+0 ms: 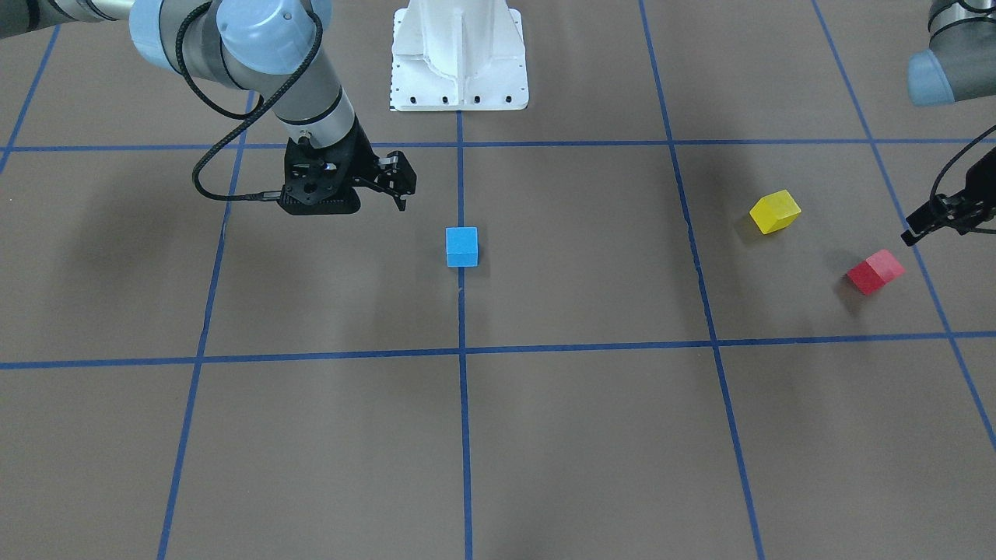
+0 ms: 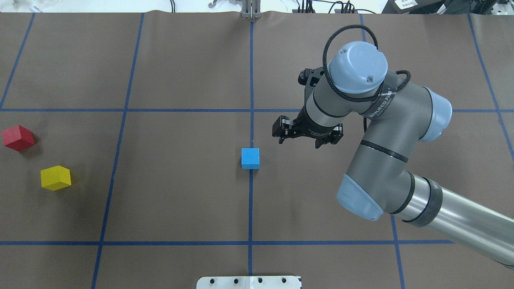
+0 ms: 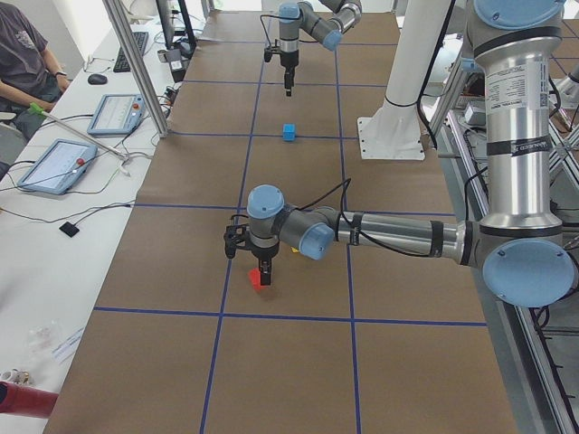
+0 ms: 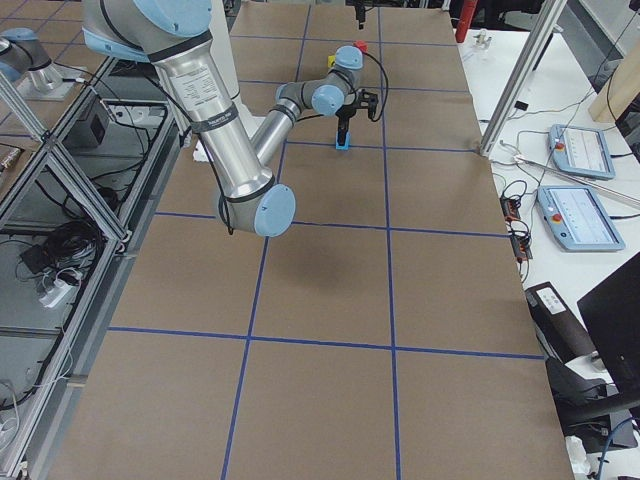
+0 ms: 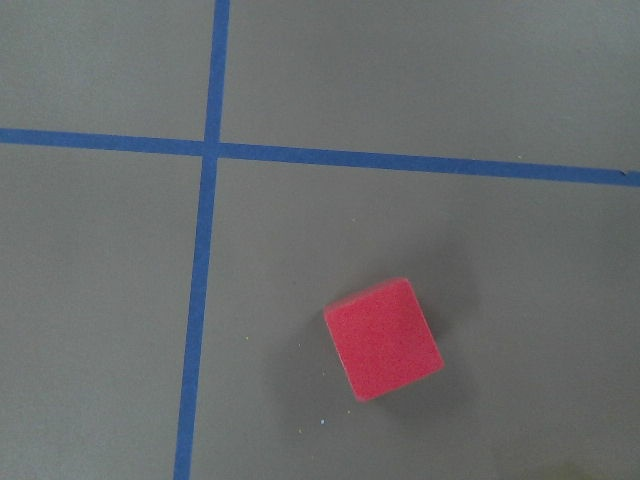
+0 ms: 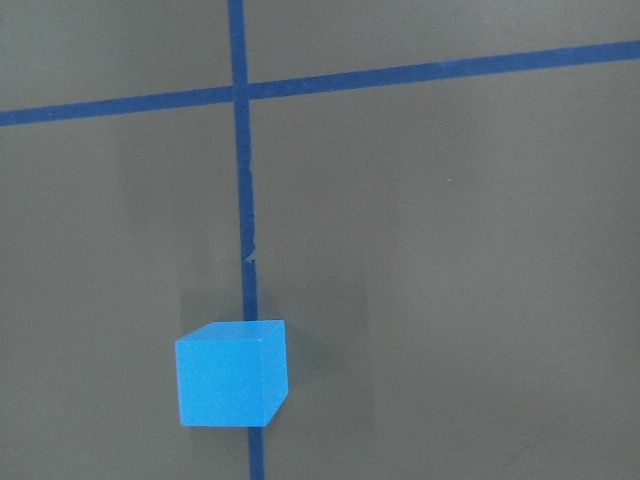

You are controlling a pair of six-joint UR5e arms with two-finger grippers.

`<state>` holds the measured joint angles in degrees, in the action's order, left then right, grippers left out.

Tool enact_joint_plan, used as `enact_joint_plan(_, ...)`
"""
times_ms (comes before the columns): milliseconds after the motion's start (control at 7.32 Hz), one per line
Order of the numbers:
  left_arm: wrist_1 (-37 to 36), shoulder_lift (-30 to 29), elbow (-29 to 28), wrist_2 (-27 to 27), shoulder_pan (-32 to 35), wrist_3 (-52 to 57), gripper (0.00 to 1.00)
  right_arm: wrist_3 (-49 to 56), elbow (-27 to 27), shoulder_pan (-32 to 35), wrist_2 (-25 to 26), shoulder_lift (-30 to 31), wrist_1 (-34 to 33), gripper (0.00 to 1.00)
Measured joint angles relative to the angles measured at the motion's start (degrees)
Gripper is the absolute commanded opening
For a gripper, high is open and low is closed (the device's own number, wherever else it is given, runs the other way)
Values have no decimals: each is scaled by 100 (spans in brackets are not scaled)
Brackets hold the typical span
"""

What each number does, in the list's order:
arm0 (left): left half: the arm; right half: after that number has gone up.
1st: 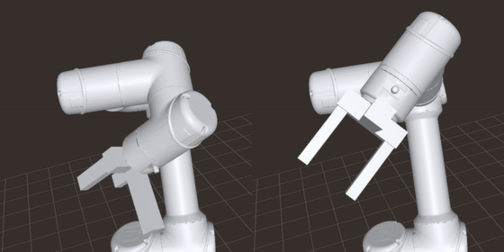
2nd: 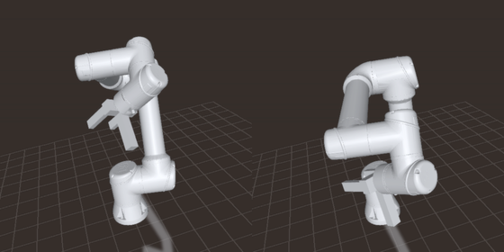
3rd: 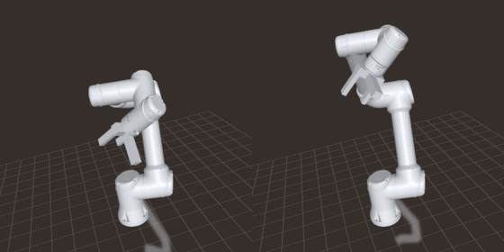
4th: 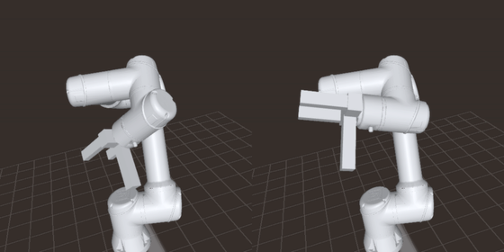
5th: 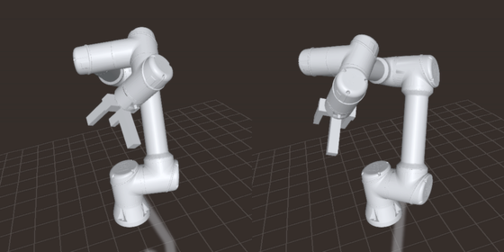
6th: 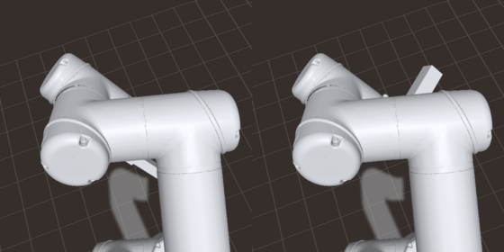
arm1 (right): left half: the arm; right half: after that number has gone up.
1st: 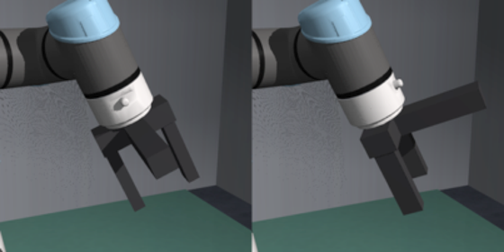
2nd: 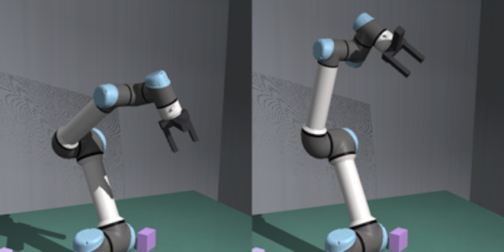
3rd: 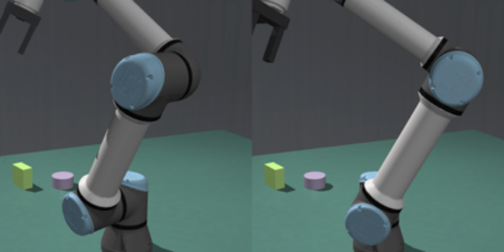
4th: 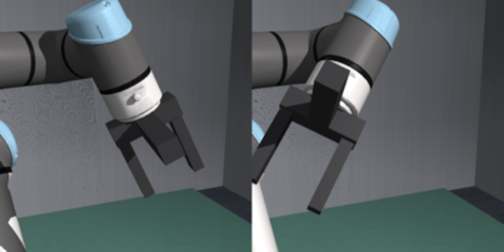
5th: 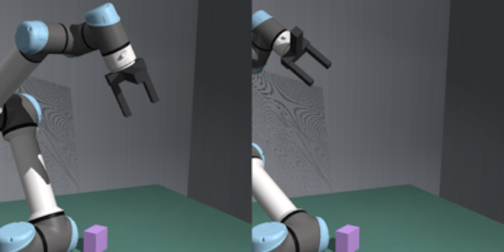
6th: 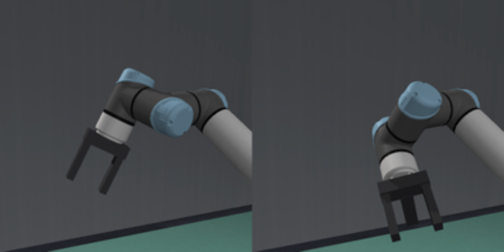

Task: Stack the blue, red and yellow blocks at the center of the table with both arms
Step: 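Grasp the red cube with the left gripper while the right gripper withdraws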

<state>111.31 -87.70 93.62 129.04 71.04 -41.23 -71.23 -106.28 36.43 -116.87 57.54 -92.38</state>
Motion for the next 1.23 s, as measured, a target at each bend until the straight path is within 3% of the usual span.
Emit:
enact_joint_plan(410, 70, -377, -538, 6, -175, -708, 99, -46, -101, -11, 280, 118, 1, 100)
enact_joint_plan(1092, 945, -469, -1157, -259, -774, -1712, 99, -63, -130, -109, 495, 223, 13, 100)
enact_joint_plan(1229, 962, -468, -1221, -272, -802, -1730, 90, -65, -130, -114, 505, 228, 13, 100)
